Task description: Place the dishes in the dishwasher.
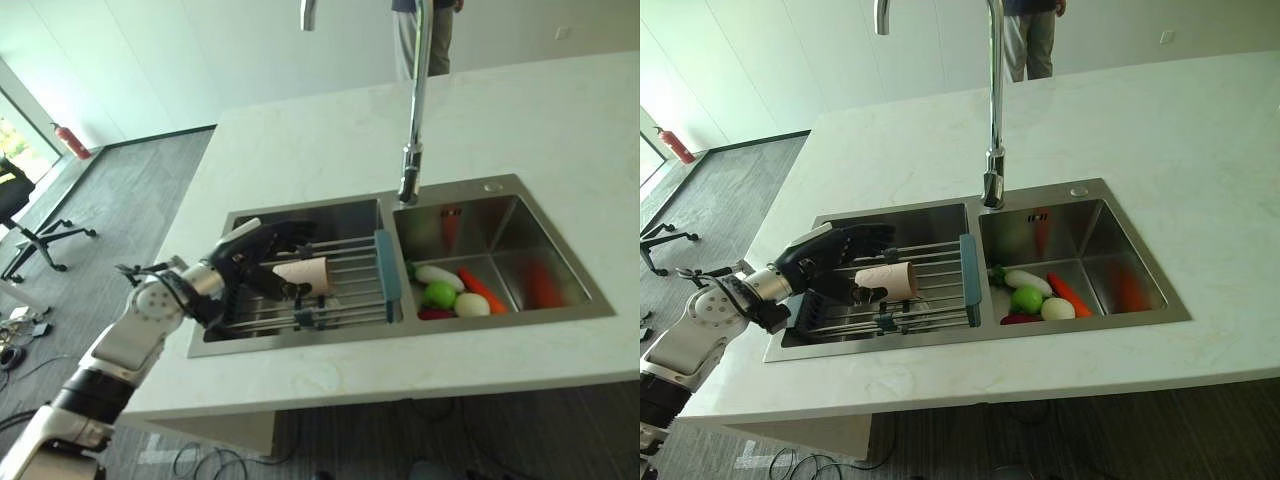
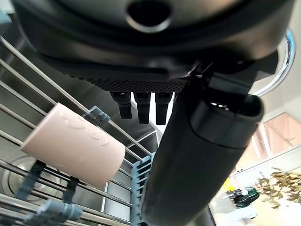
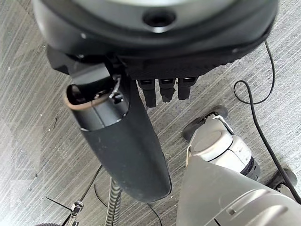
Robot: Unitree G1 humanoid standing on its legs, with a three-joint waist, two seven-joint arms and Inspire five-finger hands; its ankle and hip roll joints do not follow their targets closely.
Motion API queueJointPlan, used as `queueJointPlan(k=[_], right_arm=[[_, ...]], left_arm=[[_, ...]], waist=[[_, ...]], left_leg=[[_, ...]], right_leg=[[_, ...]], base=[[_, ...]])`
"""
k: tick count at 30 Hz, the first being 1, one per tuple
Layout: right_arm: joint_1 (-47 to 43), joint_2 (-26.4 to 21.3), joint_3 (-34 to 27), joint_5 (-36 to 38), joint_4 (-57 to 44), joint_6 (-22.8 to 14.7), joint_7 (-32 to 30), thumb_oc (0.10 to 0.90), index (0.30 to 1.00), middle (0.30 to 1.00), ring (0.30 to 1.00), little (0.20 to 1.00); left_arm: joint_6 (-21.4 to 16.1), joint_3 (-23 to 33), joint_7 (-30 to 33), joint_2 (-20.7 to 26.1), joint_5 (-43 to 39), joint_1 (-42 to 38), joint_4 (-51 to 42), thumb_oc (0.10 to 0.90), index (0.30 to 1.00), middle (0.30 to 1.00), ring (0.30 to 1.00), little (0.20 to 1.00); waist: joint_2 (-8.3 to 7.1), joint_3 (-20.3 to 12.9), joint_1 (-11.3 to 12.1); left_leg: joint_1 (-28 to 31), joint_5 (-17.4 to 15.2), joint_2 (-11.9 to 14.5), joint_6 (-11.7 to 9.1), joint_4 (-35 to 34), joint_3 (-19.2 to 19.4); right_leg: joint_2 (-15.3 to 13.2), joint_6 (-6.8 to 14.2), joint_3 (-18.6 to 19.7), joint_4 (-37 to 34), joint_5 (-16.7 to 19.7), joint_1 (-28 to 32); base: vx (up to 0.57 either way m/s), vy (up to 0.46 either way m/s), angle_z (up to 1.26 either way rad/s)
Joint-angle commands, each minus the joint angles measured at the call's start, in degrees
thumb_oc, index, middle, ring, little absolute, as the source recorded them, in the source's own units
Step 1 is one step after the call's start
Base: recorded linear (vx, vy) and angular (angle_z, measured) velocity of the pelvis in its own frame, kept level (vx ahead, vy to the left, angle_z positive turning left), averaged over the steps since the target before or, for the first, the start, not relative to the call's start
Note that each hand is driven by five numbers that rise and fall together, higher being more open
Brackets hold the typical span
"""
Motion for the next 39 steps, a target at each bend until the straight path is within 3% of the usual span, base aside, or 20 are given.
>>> queueJointPlan(k=[1, 4, 6, 13, 17, 21, 23, 28, 34, 39], right_arm=[[-1.14, -1.16, -0.87, 1.60, -2.26, -1.81, 0.33, 0.800, 0.900, 0.900, 0.900, 0.900], [-0.92, -1.45, -0.96, 1.34, -2.55, -1.61, 0.13, 0.800, 0.900, 0.900, 0.900, 0.900], [-0.51, -1.85, -1.06, 1.41, -2.89, -1.29, 0.19, 0.800, 0.900, 0.900, 0.900, 0.900], [-0.17, -1.63, -1.27, 1.44, -3.43, -1.50, 0.38, 0.800, 0.900, 0.900, 0.900, 0.900], [-0.02, -1.52, -1.34, 0.92, -4.38, -1.54, -0.11, 0.800, 0.900, 0.900, 0.900, 0.900], [-0.11, -1.76, -1.70, 0.84, -4.94, -1.61, 0.13, 0.800, 0.900, 0.900, 0.900, 0.900], [-0.21, -1.88, -1.62, 0.88, -5.30, -1.53, 0.00, 0.800, 0.900, 0.900, 0.900, 0.900], [-0.52, -2.13, -1.73, 0.80, -5.52, -1.08, -0.44, 0.800, 0.900, 0.900, 0.900, 0.900], [-0.59, -2.03, -1.58, 1.01, -5.87, -1.26, -0.52, 0.800, 0.900, 0.900, 0.900, 0.900], [-0.46, -2.03, -1.13, 1.45, -6.89, -1.39, -0.62, 0.800, 0.900, 0.900, 0.900, 0.900]], left_arm=[[-6.23, 5.02, 2.69, 4.03, 10.40, -11.86, -1.54, 0.800, 0.900, 0.900, 0.900, 0.900], [-7.91, 3.01, 4.32, 6.78, 15.51, -13.90, -0.27, 0.800, 0.900, 0.900, 0.900, 0.900], [-6.83, 1.56, 5.81, 8.96, 17.74, -15.80, -0.87, 0.800, 0.900, 0.900, 0.900, 0.900], [-6.25, 0.24, 5.18, 10.18, 20.02, -16.38, -0.26, 0.800, 0.900, 0.900, 0.900, 0.900], [-2.42, 0.08, -1.17, 8.36, 12.98, -16.06, -0.94, 0.800, 0.900, 0.900, 0.900, 0.900], [-0.27, -0.89, -5.41, 7.54, 14.27, -16.10, -0.27, 0.800, 0.900, 0.900, 0.900, 0.900], [2.53, -1.98, -8.64, 7.50, 14.65, -16.71, 0.22, 0.800, 0.900, 0.900, 0.900, 0.900], [5.03, -4.50, -10.20, 8.37, 14.91, -18.76, 1.27, 0.800, 0.900, 0.900, 0.900, 0.900], [4.92, -5.12, -8.59, 8.86, 19.24, -19.52, 1.37, 0.800, 0.900, 0.900, 0.900, 0.900], [1.90, -3.97, -3.19, 9.44, 24.77, -18.81, 2.21, 0.800, 0.900, 0.900, 0.900, 0.900]], waist=[[-0.50, 1.06, -0.94], [-0.39, 1.20, -1.29], [-0.16, 1.49, -1.60], [-0.03, 1.89, -2.03], [-0.13, 2.18, -2.32], [-0.07, 2.45, -2.59], [-0.01, 2.58, -2.74], [0.20, 2.81, -2.91], [0.22, 3.26, -2.85], [0.09, 3.88, -2.89]], left_leg=[[-1.57, -14.06, 0.40, 1.81, 10.94, -1.37], [-1.81, -14.02, 0.31, 1.84, 10.94, -1.29], [-2.15, -13.96, 0.20, 1.83, 10.94, -1.15], [-2.53, -14.00, 0.10, 1.88, 10.94, -0.81], [-2.74, -13.98, 0.06, 1.96, 10.94, -0.72], [-2.74, -13.97, -0.04, 1.98, 10.94, -0.62], [-2.86, -13.89, -0.05, 1.97, 10.94, -0.55], [-3.11, -13.78, -0.21, 2.01, 10.94, -0.38], [-3.32, -13.72, -0.37, 2.08, 10.94, -0.42], [-3.65, -13.63, -0.32, 2.03, 10.94, -0.36]], right_leg=[[-2.13, 4.07, -0.88, -2.64, -1.36, 1.66], [-2.16, 4.19, -0.69, -2.64, -1.24, 1.37], [-2.35, 4.36, -0.50, -2.64, -1.02, 0.89], [-2.51, 4.58, -0.19, -2.64, -0.72, 0.20], [-2.50, 4.68, 0.19, -2.64, -0.49, -0.30], [-2.53, 4.74, 0.20, -2.64, -0.32, -0.46], [-2.65, 4.84, 0.23, -2.64, -0.12, -0.70], [-2.69, 4.96, 0.40, -2.64, 0.08, -1.10], [-2.85, 5.03, 0.28, -2.64, 0.28, -1.34], [-3.09, 5.04, 0.04, -2.64, 0.43, -1.74]], base=[[0.00, 0.000, 0.00], [0.00, 0.000, 0.00], [0.00, 0.000, 0.00], [0.00, 0.003, 0.00], [0.01, 0.001, -0.02], [0.00, 0.000, 0.00], [0.00, 0.000, 0.00], [0.00, 0.000, 0.00], [0.00, 0.000, 0.00], [-0.01, 0.002, -0.01]])
